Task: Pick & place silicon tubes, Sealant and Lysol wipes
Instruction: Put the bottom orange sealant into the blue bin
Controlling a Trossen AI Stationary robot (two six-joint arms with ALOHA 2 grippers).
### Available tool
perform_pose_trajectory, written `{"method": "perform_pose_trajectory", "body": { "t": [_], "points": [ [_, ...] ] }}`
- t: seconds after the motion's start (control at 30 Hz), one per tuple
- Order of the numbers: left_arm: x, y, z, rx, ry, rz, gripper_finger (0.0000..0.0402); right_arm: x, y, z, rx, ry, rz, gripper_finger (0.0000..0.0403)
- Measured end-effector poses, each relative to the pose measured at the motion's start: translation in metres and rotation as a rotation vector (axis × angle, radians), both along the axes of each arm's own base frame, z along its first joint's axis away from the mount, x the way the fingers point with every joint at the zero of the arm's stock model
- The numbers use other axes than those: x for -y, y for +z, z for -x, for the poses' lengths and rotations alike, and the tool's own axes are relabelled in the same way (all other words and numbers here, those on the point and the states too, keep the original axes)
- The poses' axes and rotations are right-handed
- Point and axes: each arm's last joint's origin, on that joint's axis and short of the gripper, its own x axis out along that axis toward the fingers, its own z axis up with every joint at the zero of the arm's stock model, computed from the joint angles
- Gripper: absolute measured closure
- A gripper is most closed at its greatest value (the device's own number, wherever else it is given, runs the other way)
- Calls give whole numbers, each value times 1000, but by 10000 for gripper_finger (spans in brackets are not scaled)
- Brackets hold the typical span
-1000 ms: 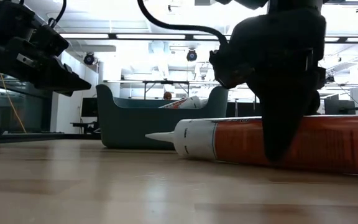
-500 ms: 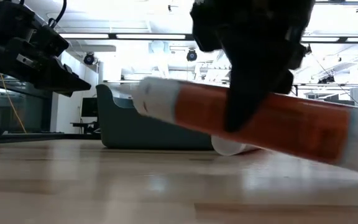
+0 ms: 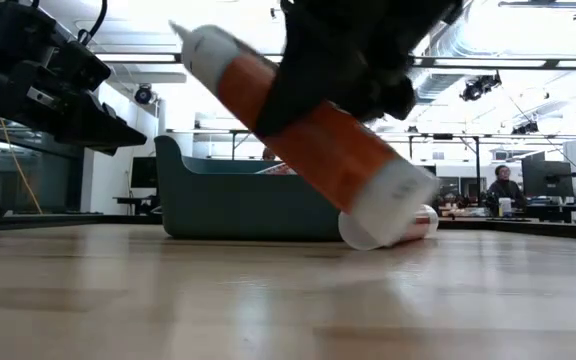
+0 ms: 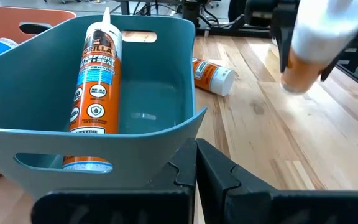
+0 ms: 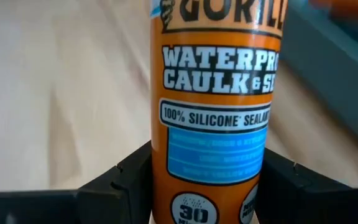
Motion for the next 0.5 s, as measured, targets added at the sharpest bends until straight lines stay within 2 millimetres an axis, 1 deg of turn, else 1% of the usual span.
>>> {"method": "perform_pose_trajectory", "body": {
  "t": [0.17, 0.27, 0.5],
  "points": [
    [0, 0, 0, 0, 0, 0, 401, 2, 8, -5, 112, -66, 122, 204],
    [0, 0, 0, 0, 0, 0, 401, 4, 12, -8, 178, -134, 180, 204],
    [0, 0, 0, 0, -1, 0, 401, 20, 12, -15, 336, -303, 213, 204]
  ]
}}
